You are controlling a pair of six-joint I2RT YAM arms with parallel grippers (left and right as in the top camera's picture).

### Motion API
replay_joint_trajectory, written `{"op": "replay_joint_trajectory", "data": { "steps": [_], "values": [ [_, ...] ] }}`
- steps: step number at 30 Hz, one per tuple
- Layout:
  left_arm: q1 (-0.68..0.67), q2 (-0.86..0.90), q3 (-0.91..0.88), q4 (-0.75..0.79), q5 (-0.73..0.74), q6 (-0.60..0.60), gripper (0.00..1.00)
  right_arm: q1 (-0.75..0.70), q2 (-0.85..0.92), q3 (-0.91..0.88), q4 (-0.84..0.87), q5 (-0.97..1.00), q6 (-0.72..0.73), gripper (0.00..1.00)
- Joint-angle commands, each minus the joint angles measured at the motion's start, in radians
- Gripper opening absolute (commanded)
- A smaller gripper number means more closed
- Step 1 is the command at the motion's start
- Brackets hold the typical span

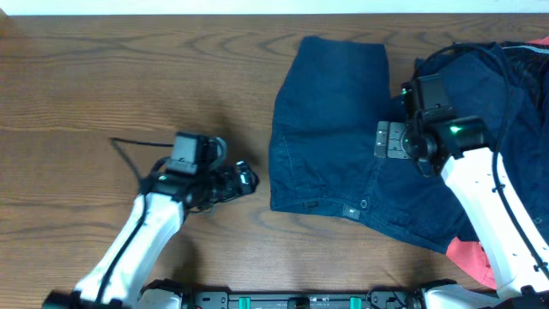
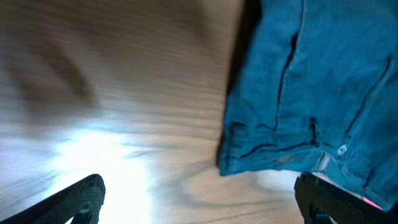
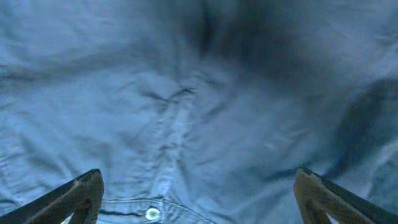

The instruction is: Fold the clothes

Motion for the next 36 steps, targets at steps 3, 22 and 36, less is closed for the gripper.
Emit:
{"op": "replay_joint_trajectory", "data": {
  "steps": [3,22,36],
  "values": [
    [-0.114,0.155,0.02,0.136,0.058,-0.1,0.98,-0.051,-0.012,0.011,-0.023,0.017,0.006,0.98],
    [-0.265,0.314,0.022,0.336,0.01,-0.119,0.06,-0.064,-0.012,0.011,-0.066,0.049,0.006,0.95],
    [0.288,0.167,0.414,0.141,-0.087,0.26,0.98,-0.064,-0.012,0.011,-0.075,0.048,0.005,0.96]
  ]
}}
